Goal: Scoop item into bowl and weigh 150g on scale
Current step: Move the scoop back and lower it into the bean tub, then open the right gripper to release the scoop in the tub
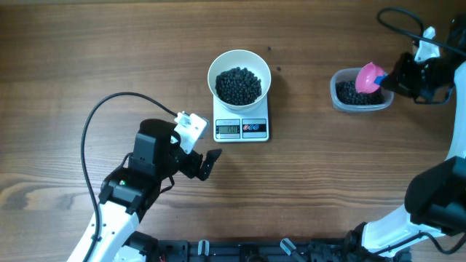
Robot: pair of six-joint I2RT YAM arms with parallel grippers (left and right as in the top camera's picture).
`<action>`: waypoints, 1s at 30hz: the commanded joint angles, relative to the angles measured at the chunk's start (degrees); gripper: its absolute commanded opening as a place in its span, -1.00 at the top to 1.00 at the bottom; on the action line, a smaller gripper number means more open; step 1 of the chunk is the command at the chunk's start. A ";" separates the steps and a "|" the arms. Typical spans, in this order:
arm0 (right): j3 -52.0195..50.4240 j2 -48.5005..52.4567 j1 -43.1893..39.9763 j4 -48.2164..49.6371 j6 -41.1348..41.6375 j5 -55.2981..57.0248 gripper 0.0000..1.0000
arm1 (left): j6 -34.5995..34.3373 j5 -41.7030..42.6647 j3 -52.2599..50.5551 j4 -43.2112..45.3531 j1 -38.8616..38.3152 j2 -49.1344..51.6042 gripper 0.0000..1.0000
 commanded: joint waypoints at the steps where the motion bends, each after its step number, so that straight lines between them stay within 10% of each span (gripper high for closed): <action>1: -5.77 -1.16 -0.55 5.03 7.10 -6.58 0.91 | 0.68 0.87 -0.42 0.09 0.44 0.02 -1.00; 7: -13.88 -1.16 -1.86 9.27 13.86 -7.30 0.46 | 0.68 0.87 -0.42 0.09 0.44 0.02 -1.00; 10: -14.23 -1.16 -2.60 7.96 15.02 -4.76 -0.41 | 0.68 0.87 -0.42 0.09 0.44 0.02 -1.00; 14: -14.23 -1.16 -4.63 3.43 14.73 -1.09 -0.99 | 0.68 0.87 -0.42 0.09 0.44 0.02 -1.00; 22: -12.70 -1.53 -5.57 -4.20 13.09 14.58 -1.00 | 0.68 0.87 -0.42 0.09 0.44 0.02 -1.00; 30: -1.90 -18.60 -5.57 -4.44 -2.14 3.43 -0.99 | 0.68 0.90 -0.42 0.09 0.44 0.02 -1.00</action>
